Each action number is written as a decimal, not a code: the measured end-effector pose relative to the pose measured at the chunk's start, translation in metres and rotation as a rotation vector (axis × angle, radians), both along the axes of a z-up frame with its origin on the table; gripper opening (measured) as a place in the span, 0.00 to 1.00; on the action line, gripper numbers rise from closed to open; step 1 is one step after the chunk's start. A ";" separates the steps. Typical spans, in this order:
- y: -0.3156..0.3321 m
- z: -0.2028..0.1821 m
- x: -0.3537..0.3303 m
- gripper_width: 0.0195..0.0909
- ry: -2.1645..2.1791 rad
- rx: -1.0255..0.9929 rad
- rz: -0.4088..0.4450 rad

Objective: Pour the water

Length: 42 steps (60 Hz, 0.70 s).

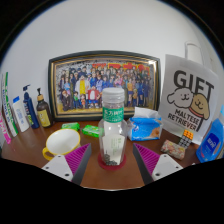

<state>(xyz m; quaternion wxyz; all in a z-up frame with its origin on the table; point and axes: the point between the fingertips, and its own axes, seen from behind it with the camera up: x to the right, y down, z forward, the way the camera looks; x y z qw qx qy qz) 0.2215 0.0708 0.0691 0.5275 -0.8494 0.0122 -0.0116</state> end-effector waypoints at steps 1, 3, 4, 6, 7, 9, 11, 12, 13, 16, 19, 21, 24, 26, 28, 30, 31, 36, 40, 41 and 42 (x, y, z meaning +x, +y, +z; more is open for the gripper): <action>-0.006 0.002 0.000 0.93 -0.007 -0.006 -0.003; -0.018 0.007 -0.001 0.93 -0.017 -0.017 -0.010; -0.025 0.010 -0.002 0.93 -0.021 -0.022 -0.014; -0.039 0.015 -0.005 0.93 -0.028 -0.033 -0.019; -0.047 0.018 -0.007 0.93 -0.030 -0.039 -0.022; -0.064 0.025 -0.013 0.93 -0.035 -0.048 -0.021; -0.081 0.034 -0.018 0.93 -0.040 -0.058 -0.022; -0.091 0.038 -0.021 0.93 -0.043 -0.063 -0.025; -0.100 0.042 -0.024 0.93 -0.046 -0.070 -0.027; -0.132 0.054 -0.035 0.93 -0.055 -0.095 -0.030; -0.163 0.068 -0.047 0.92 -0.062 -0.113 -0.038; -0.184 0.076 -0.054 0.92 -0.063 -0.127 -0.041; -0.215 0.090 -0.069 0.92 -0.065 -0.143 -0.041; -0.235 0.099 -0.078 0.93 -0.068 -0.154 -0.040; -0.253 0.109 -0.087 0.92 -0.067 -0.158 -0.040; -0.269 0.118 -0.095 0.93 -0.062 -0.162 -0.040; -0.277 0.122 -0.100 0.93 -0.060 -0.165 -0.038; -0.313 0.141 -0.119 0.92 -0.054 -0.175 -0.040; -0.333 0.154 -0.129 0.92 -0.061 -0.171 -0.042; -0.337 0.157 -0.131 0.92 -0.064 -0.168 -0.043; -0.341 0.160 -0.133 0.92 -0.068 -0.166 -0.045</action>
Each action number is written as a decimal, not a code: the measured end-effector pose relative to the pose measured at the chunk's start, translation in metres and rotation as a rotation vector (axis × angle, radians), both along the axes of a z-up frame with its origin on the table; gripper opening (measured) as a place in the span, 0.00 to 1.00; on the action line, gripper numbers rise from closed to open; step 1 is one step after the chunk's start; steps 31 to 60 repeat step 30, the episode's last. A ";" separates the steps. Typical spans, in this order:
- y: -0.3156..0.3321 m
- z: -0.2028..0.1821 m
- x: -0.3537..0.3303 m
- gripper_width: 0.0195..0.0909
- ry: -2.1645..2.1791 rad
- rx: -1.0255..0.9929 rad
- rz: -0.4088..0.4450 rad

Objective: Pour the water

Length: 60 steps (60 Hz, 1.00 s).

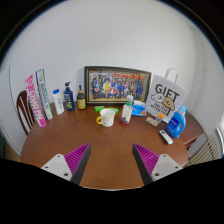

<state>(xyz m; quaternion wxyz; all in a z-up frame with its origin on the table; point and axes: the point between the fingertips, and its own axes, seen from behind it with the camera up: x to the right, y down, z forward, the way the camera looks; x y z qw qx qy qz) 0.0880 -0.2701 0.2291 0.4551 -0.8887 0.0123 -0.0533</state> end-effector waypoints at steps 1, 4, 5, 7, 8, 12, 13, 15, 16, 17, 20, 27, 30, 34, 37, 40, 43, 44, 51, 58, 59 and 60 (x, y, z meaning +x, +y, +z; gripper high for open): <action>-0.004 0.002 -0.002 0.92 -0.003 0.002 -0.002; -0.012 0.008 -0.005 0.92 -0.013 0.007 -0.006; -0.015 0.009 -0.006 0.92 -0.016 0.007 -0.010; -0.020 0.011 -0.008 0.92 -0.019 0.006 -0.014; -0.022 0.013 -0.009 0.92 -0.020 0.007 -0.014; -0.029 0.017 -0.012 0.92 -0.026 0.011 -0.017; -0.031 0.018 -0.012 0.92 -0.026 0.010 -0.017; -0.034 0.019 -0.014 0.92 -0.025 0.007 -0.020; -0.036 0.019 -0.014 0.92 -0.026 0.007 -0.021; -0.037 0.020 -0.014 0.92 -0.029 0.009 -0.022; -0.038 0.022 -0.014 0.92 -0.045 0.016 -0.025; -0.040 0.022 -0.016 0.92 -0.062 0.010 -0.025; -0.040 0.020 -0.019 0.92 -0.064 0.009 -0.020; -0.040 0.020 -0.019 0.92 -0.064 0.009 -0.020; -0.040 0.020 -0.019 0.92 -0.064 0.009 -0.020; -0.040 0.020 -0.019 0.92 -0.064 0.009 -0.020; -0.040 0.020 -0.019 0.92 -0.064 0.009 -0.020; -0.040 0.020 -0.019 0.92 -0.064 0.009 -0.020; -0.040 0.020 -0.019 0.92 -0.064 0.009 -0.020; -0.040 0.020 -0.019 0.92 -0.064 0.009 -0.020; -0.040 0.020 -0.019 0.92 -0.064 0.009 -0.020; -0.040 0.020 -0.019 0.92 -0.064 0.009 -0.020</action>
